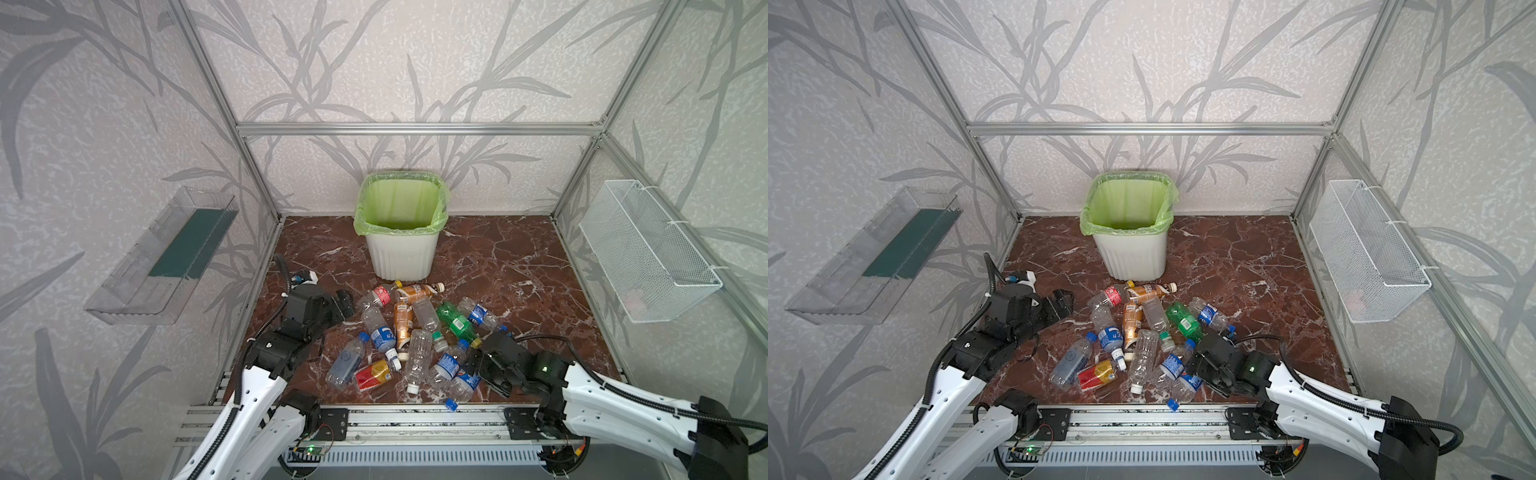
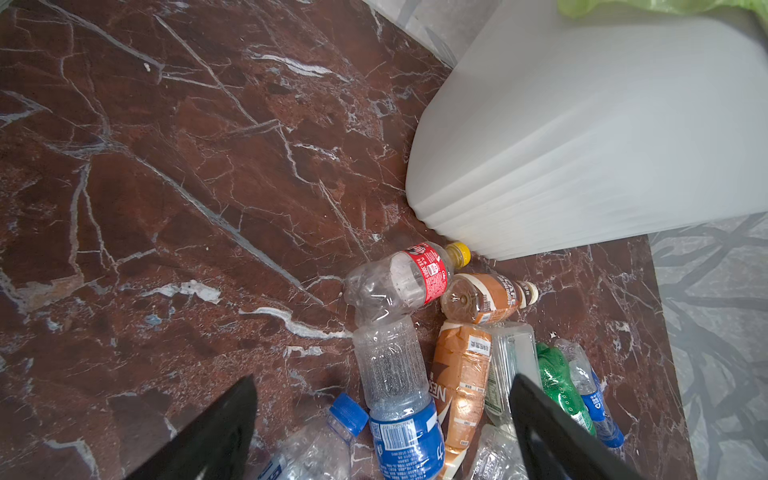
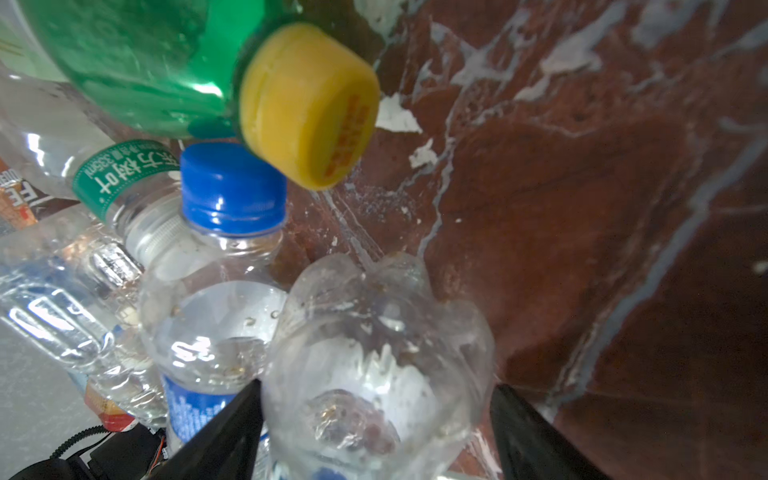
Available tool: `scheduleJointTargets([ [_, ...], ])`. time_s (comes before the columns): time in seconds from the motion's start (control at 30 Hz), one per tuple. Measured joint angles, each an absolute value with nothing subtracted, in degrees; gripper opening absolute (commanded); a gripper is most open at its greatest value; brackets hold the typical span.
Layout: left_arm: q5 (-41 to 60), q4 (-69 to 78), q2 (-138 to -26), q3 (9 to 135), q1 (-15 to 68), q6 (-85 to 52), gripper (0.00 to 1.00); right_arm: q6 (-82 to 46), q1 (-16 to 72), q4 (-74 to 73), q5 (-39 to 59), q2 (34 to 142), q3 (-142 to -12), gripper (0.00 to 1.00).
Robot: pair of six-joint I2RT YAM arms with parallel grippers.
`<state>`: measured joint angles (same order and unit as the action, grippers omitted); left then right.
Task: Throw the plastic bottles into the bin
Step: 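Lower the right gripper onto a clear blue-capped bottle near the pile's front and grasp it, then lift the clear bottle with the right gripper and drop it into the bin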
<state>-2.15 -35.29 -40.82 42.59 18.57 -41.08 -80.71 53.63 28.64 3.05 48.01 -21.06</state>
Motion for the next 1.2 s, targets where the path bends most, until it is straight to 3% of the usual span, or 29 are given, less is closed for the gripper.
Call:
scheduleJointTargets([
  [0.27, -2.5, -35.33, -40.01, 41.85, 18.57, -41.15, 0.94, -83.13, 53.98, 26.11, 2.96, 47.59, -19.09, 0.75],
  [0.57, -2.98, -35.55, -39.11, 41.82, 18.57, -41.15, 0.94, -84.25, 54.13, 24.14, 1.98, 45.93, -18.09, 0.57],
  [0.87, -3.18, -35.57, -38.83, 41.82, 18.57, -41.17, 0.94, -81.6, 54.17, 28.16, -2.7, 39.27, -19.29, 0.57],
  [1.2, -3.18, -36.12, -39.07, 41.82, 18.57, -41.17, 0.94, -67.99, 54.17, 29.76, -10.11, 39.57, -28.67, 0.57],
])
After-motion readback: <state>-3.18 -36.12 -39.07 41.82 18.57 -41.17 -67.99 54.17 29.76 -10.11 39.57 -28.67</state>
